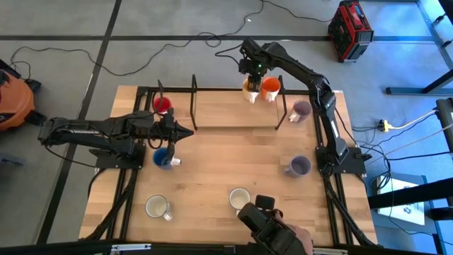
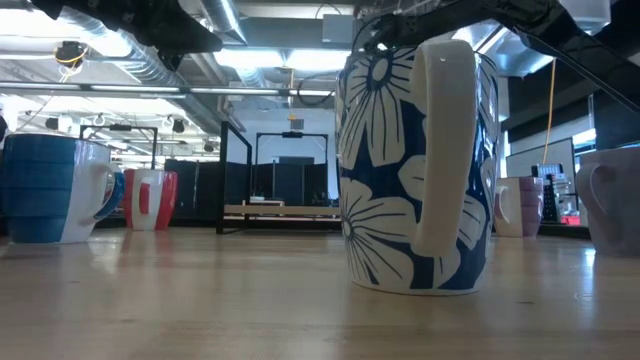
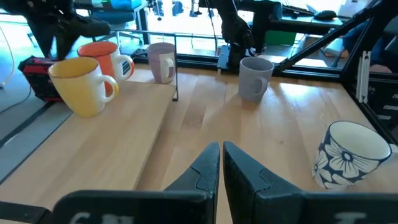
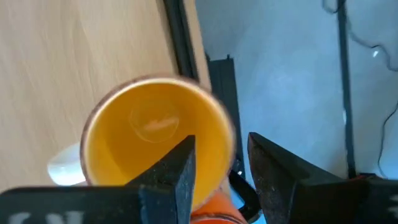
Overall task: Place coffee mugs
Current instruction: Put the blue mug on the shelf
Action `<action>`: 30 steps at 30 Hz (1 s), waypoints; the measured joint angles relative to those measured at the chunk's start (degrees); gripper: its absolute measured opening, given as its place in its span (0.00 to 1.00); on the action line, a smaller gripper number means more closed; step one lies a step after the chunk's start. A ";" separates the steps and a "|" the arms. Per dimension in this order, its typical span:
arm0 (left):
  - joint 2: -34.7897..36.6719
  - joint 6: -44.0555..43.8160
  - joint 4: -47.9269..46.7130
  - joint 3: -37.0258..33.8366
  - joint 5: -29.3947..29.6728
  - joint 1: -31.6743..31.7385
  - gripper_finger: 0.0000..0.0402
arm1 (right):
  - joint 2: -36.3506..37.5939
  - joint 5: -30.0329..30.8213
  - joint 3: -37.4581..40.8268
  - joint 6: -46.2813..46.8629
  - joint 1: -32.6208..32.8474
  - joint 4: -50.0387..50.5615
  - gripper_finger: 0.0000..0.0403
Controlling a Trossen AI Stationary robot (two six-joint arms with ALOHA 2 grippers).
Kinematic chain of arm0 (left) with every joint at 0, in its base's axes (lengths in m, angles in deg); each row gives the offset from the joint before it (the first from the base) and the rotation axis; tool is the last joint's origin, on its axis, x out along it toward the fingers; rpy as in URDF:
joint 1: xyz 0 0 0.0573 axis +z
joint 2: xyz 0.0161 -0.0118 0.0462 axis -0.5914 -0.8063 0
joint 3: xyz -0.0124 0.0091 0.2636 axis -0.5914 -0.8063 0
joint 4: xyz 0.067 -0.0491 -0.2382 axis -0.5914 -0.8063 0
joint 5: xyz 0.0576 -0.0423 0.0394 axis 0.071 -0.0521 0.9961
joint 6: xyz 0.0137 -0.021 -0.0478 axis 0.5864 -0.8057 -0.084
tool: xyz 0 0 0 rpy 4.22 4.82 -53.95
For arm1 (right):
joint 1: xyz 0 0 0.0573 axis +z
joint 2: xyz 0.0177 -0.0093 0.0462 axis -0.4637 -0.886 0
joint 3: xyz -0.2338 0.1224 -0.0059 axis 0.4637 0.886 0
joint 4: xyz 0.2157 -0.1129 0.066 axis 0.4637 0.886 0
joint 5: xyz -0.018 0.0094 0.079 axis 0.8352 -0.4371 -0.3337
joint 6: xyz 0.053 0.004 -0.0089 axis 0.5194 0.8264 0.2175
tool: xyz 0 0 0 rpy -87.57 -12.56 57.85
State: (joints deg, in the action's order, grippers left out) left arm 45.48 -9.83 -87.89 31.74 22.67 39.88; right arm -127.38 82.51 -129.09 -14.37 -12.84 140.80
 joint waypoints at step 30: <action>-1.55 -0.04 -0.13 0.02 0.74 0.00 0.38 | 15.50 -10.07 -4.88 27.77 34.95 6.11 0.33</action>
State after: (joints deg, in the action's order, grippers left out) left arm 43.92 -9.87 -88.02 31.77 23.41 39.88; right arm -111.88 72.44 -133.97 13.40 22.11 146.91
